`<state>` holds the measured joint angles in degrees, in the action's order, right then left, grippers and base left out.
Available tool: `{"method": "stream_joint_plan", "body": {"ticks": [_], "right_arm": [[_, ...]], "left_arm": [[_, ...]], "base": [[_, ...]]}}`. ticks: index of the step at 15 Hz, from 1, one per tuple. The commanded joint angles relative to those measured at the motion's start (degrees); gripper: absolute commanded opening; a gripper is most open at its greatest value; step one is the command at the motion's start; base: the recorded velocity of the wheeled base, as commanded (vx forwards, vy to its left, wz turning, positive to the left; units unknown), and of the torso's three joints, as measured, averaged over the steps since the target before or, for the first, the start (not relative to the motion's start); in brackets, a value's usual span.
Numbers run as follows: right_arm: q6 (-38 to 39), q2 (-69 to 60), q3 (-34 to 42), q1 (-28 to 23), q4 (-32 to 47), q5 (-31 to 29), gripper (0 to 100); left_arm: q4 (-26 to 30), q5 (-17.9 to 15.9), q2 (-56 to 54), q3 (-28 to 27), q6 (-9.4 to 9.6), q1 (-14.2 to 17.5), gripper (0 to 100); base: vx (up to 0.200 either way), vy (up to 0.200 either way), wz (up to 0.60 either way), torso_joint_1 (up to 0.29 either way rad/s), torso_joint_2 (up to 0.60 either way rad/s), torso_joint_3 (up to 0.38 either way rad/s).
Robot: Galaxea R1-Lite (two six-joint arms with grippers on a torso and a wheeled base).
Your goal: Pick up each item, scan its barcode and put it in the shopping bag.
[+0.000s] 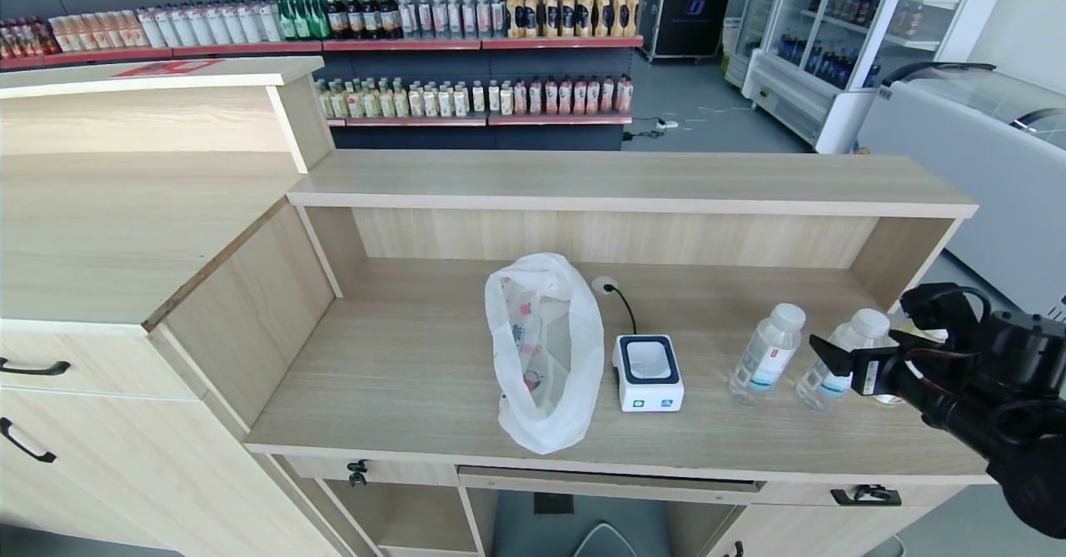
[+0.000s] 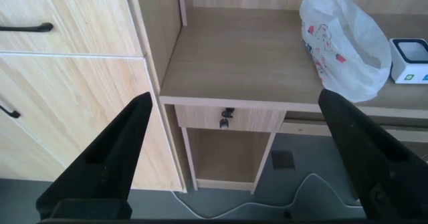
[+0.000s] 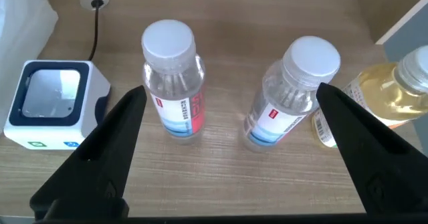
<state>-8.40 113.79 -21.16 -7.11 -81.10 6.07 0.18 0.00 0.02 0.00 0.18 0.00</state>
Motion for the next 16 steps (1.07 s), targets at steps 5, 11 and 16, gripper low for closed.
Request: {"method": "stream_joint_plan", "body": {"ticks": [5,11,16], "right_arm": [[-3.11,6.45,-0.63,0.87,-1.43,0.17,100],[-3.73,12.51,-3.45,2.89,-4.85,-0.01,100],[-5.40,17.08,-8.10,2.80,-5.03,0.35,100]], "left_arm": [[-0.01,0.00,-0.02,0.00,-0.01,0.00,100],[-0.01,0.00,-0.02,0.00,-0.01,0.00,100],[-0.01,0.00,-0.02,0.00,-0.01,0.00,100]], "base": [[0.000,0.000,0.00,0.000,0.00,0.000],[0.000,0.000,0.00,0.000,0.00,0.000],[0.000,0.000,0.00,0.000,0.00,0.000]]}}
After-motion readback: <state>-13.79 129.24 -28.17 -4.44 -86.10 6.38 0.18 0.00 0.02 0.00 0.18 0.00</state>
